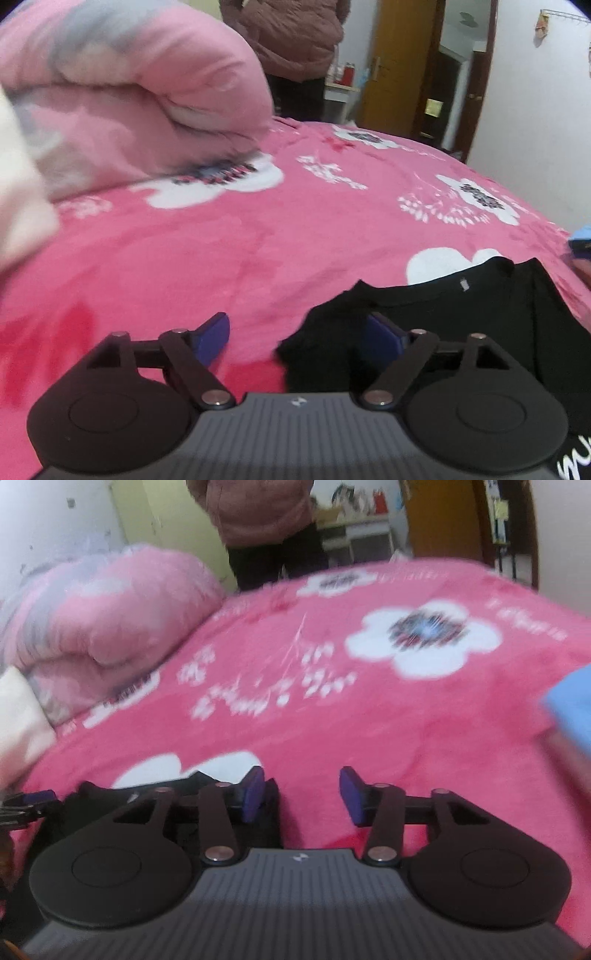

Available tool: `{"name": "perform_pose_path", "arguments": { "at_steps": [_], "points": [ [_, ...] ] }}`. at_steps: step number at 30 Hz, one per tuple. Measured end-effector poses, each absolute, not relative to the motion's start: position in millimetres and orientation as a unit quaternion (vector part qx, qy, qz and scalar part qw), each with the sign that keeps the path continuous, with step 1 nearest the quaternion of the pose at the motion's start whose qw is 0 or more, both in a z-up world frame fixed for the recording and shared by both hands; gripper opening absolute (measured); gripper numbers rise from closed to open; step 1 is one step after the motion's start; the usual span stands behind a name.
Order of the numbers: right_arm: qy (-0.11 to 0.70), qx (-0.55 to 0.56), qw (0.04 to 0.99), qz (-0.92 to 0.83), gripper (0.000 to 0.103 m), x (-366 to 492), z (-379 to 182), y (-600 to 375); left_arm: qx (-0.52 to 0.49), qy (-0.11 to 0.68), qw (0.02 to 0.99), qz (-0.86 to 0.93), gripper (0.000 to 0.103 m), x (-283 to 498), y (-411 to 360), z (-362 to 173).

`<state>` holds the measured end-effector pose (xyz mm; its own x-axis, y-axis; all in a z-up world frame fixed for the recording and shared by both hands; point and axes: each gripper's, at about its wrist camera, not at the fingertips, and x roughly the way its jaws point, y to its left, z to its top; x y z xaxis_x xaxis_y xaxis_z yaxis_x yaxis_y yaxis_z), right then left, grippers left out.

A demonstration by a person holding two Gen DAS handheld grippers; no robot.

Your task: Fold clothes

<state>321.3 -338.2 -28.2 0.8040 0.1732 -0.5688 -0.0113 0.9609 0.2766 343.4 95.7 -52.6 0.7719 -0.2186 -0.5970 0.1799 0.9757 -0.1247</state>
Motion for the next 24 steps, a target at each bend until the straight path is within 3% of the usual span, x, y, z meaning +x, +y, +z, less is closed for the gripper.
{"name": "perform_pose_path", "arguments": {
  "at_steps": [7,11,15,17,24],
  "points": [
    [0.267,0.148,0.952,0.006,0.051,186.9,56.5,-386.5,-0.063,0.297,0.952,-0.040,0.084,274.1,148.8,-4.7],
    [0.263,0.167,0.950,-0.001,0.051,88.4,78.0,-391.9,-0.059,0.292,0.953,-0.055,0.083,208.4,150.6,25.8],
    [0.310,0.116,0.943,0.045,0.050,22.5,56.0,-342.4,-0.042,0.318,0.938,-0.129,0.078,140.3,110.7,32.0],
    [0.331,0.066,0.938,0.076,0.049,3.2,35.5,-302.7,-0.026,0.332,0.926,-0.177,0.069,112.4,74.2,21.9],
    [0.341,0.033,0.929,0.138,0.042,42.8,-35.0,-190.2,0.083,0.346,0.907,-0.225,0.049,90.2,-52.2,-39.5]
  ]
}}
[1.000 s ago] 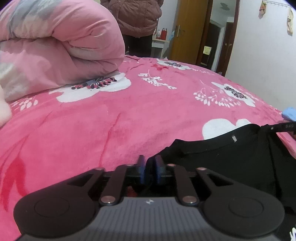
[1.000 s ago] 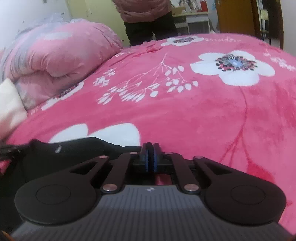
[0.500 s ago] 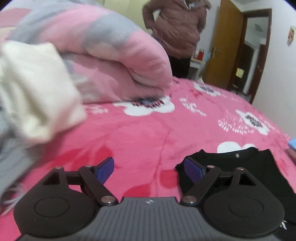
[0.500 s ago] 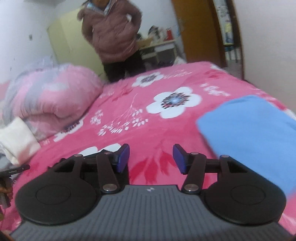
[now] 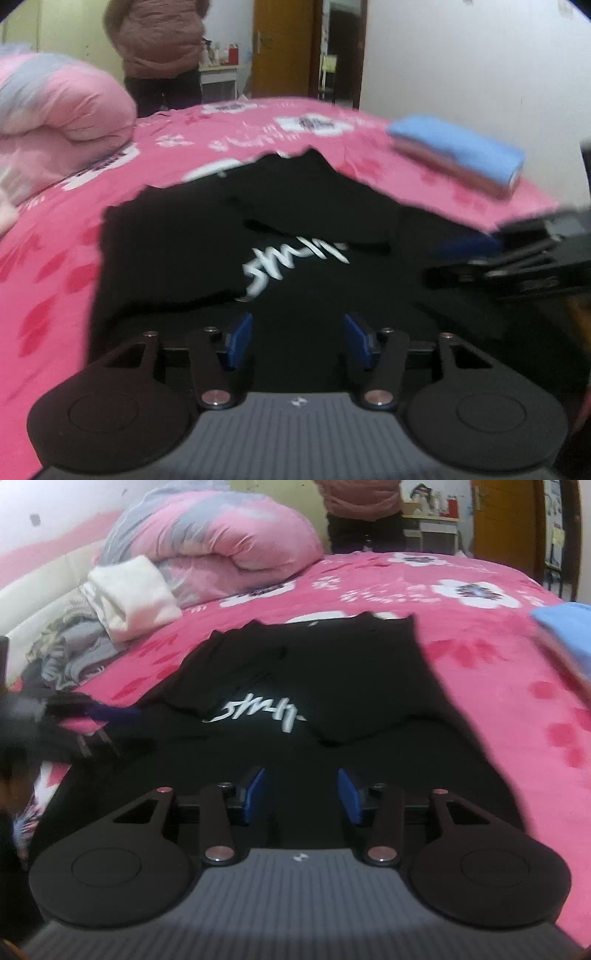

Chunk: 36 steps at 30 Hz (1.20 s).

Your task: Fold clothes

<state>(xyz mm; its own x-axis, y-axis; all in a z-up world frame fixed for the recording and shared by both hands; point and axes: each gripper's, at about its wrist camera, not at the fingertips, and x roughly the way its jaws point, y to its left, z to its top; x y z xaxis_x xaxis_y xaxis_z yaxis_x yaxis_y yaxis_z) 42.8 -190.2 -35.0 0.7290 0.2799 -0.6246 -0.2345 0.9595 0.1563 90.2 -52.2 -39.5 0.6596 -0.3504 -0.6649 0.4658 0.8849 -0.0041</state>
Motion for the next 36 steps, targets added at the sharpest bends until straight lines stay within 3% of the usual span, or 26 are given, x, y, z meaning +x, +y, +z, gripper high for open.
{"name": "perform_pose_path", "arguments": {
  "at_steps": [2,8,16,20,23,26,30,36],
  "points": [
    [0.349,0.007,0.929,0.124,0.041,44.2,-48.3,-183.0,0.081,0.359,0.904,-0.215,0.040,91.2,-61.1,-54.7],
    [0.348,-0.062,0.930,0.101,0.042,-22.5,-56.4,-220.9,0.080,0.352,0.889,-0.283,0.040,18.3,-35.5,-58.7],
    [0.388,-0.029,0.921,0.014,0.043,-153.8,-36.8,-312.2,0.054,0.341,0.893,-0.288,0.041,-90.9,31.9,-46.2],
    [0.331,-0.046,0.942,0.030,0.043,-130.1,-13.3,-294.0,0.091,0.310,0.902,-0.288,0.044,-89.8,12.9,-35.6],
    [0.298,-0.009,0.952,0.074,0.043,-88.9,-14.9,-265.7,0.083,0.336,0.892,-0.291,0.044,-79.1,-8.8,-45.5],
    [0.329,0.004,0.938,0.109,0.043,-71.3,-39.4,-233.9,0.078,0.347,0.890,-0.286,0.046,-97.1,-2.0,-54.1],
    [0.318,-0.015,0.943,0.100,0.044,-126.0,-63.5,-223.4,0.066,0.358,0.889,-0.276,0.047,-128.3,16.8,-63.1],
    [0.373,-0.012,0.925,0.072,0.045,-186.7,-47.4,-239.2,0.037,0.404,0.876,-0.261,0.047,-151.2,47.2,-63.8]
  ]
}}
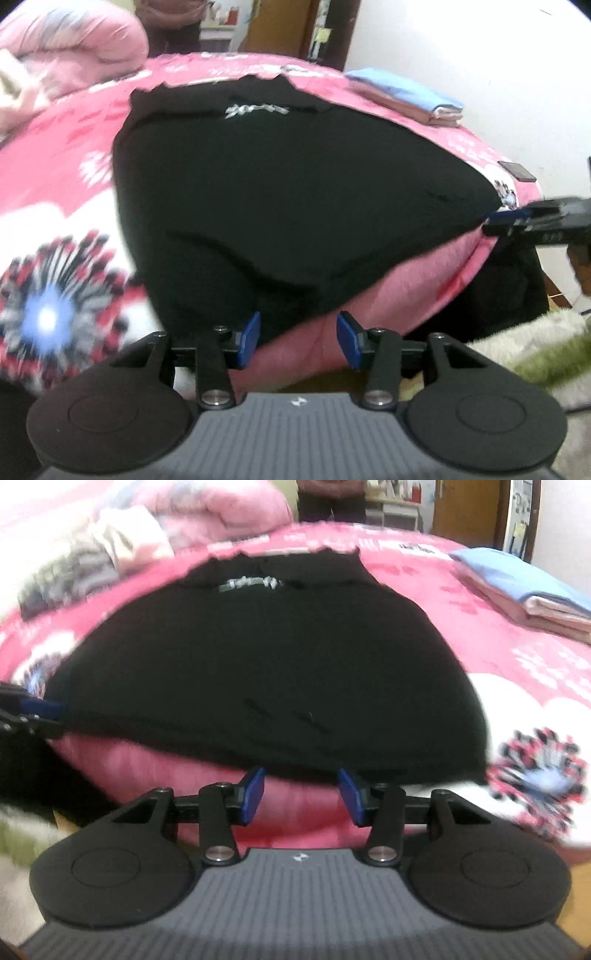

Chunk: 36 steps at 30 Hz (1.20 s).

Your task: Fold clothes

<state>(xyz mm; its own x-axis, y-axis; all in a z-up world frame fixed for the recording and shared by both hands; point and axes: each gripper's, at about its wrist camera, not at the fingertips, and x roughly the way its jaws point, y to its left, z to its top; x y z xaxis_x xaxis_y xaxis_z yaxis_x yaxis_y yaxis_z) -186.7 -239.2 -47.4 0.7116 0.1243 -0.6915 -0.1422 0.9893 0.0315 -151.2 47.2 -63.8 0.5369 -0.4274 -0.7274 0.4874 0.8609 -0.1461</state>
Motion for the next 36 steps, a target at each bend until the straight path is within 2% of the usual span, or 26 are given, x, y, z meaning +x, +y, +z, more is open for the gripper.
{"name": "perform_pose_path", "arguments": {
  "at_steps": [5,9,12,15,17,19,22,24,26,27,28,30,31,34,36],
  "points": [
    [0.294,-0.031,0.947,0.127,0.045,-173.3,-18.4,-216.7,0.047,0.399,0.880,-0.255,0.049,-162.0,56.4,-53.6],
    [0.258,-0.011,0.944,0.207,0.045,-128.7,-28.1,-171.0,0.024,0.392,0.892,-0.225,0.049,-167.2,64.7,-45.3],
    [0.260,-0.015,0.929,0.264,0.043,-103.4,-50.5,-123.5,0.014,0.388,0.902,-0.189,0.049,-172.5,75.7,-40.3],
    [0.264,-0.086,0.919,0.278,0.047,-117.2,-70.4,-87.3,-0.005,0.379,0.913,-0.149,0.049,-177.9,95.4,-33.8],
    [0.274,-0.108,0.901,0.320,0.048,-131.1,-63.6,-80.2,-0.026,0.369,0.920,-0.130,0.049,-177.3,109.5,-29.8],
    [0.291,-0.084,0.874,0.379,0.044,-131.2,-52.4,-81.9,-0.045,0.358,0.926,-0.110,0.049,-173.5,122.0,-27.3],
    [0.270,-0.065,0.882,0.382,0.044,-111.9,-36.5,-72.1,-0.073,0.347,0.932,-0.078,0.049,-165.3,137.3,-22.5],
    [0.257,-0.073,0.888,0.375,0.044,-93.6,-41.1,-51.9,-0.099,0.341,0.933,-0.063,0.049,-162.4,147.4,-18.4],
    [0.244,-0.081,0.893,0.368,0.039,-75.7,-46.0,-31.6,-0.118,0.336,0.933,-0.055,0.048,-161.6,158.2,-15.5],
    [0.258,-0.092,0.886,0.374,0.033,-75.9,-56.3,-19.6,-0.122,0.334,0.933,-0.053,0.048,-162.1,162.4,-14.6],
    [0.271,-0.103,0.878,0.380,0.033,-76.7,-66.3,-7.7,-0.119,0.331,0.935,-0.049,0.049,-163.3,165.2,-14.1],
    [0.247,-0.142,0.866,0.411,0.034,-107.8,-69.7,4.8,-0.114,0.326,0.937,-0.043,0.049,-165.8,170.6,-13.0],
    [0.235,-0.161,0.858,0.427,0.032,-123.2,-71.3,10.8,-0.112,0.324,0.938,-0.041,0.049,-166.3,172.9,-13.2],
    [0.250,-0.154,0.818,0.495,0.029,-139.3,-69.4,16.5,-0.116,0.320,0.939,-0.039,0.049,-165.0,178.1,-15.1],
    [0.222,-0.180,0.839,0.462,0.029,-134.7,-64.2,17.3,-0.122,0.318,0.939,-0.038,0.049,-163.8,181.1,-15.6]
  ]
}}
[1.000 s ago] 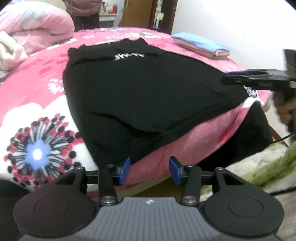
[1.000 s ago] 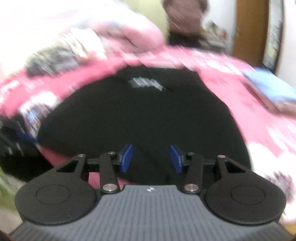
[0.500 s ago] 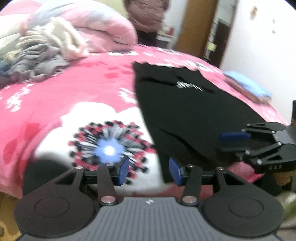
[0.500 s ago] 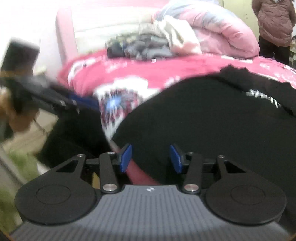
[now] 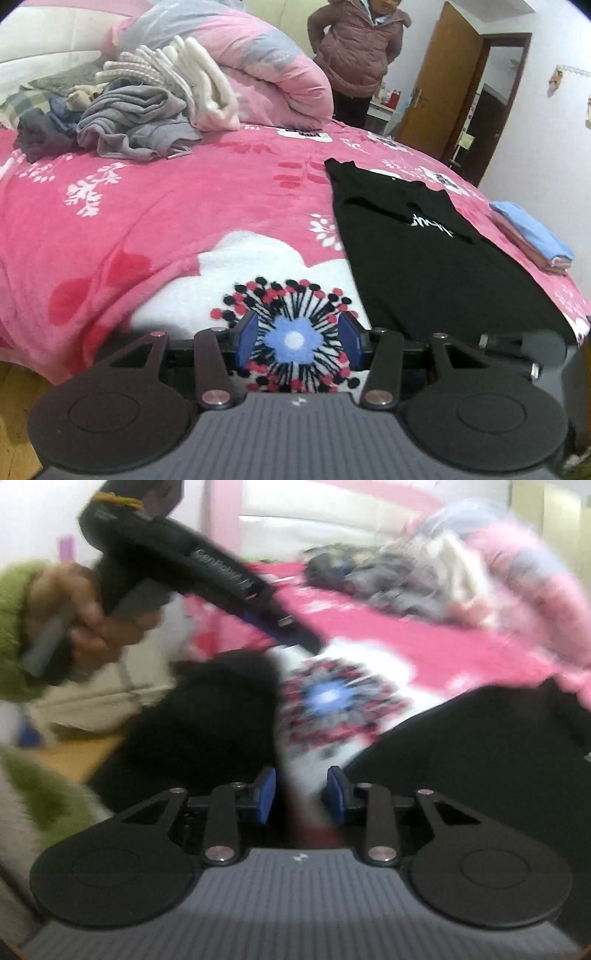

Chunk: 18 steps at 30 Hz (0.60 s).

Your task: Fold clothes

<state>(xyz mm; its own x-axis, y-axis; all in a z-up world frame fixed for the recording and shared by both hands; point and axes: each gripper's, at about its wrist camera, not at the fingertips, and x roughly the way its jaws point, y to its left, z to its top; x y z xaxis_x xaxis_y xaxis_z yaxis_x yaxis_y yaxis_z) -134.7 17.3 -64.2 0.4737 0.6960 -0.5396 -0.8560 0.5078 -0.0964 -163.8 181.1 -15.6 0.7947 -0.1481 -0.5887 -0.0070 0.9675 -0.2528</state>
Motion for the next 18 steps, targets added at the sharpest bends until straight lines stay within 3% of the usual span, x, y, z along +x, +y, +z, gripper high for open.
{"name": "perform_pose_path", "arguments": {
  "at_steps": [6,12,18],
  "points": [
    [0.256,-0.092,0.860,0.431,0.024,-93.9,-70.2,22.4,-0.129,0.317,0.939,-0.039,0.049,-161.1,184.2,-16.2],
    [0.258,-0.114,0.817,0.503,0.019,-128.2,-84.5,57.5,-0.134,0.313,0.939,-0.048,0.049,-163.5,182.1,-15.0],
    [0.265,-0.048,0.876,0.400,0.019,-96.2,-77.3,4.6,-0.124,0.318,0.937,-0.072,0.049,-154.9,170.0,-20.8]
  ]
}}
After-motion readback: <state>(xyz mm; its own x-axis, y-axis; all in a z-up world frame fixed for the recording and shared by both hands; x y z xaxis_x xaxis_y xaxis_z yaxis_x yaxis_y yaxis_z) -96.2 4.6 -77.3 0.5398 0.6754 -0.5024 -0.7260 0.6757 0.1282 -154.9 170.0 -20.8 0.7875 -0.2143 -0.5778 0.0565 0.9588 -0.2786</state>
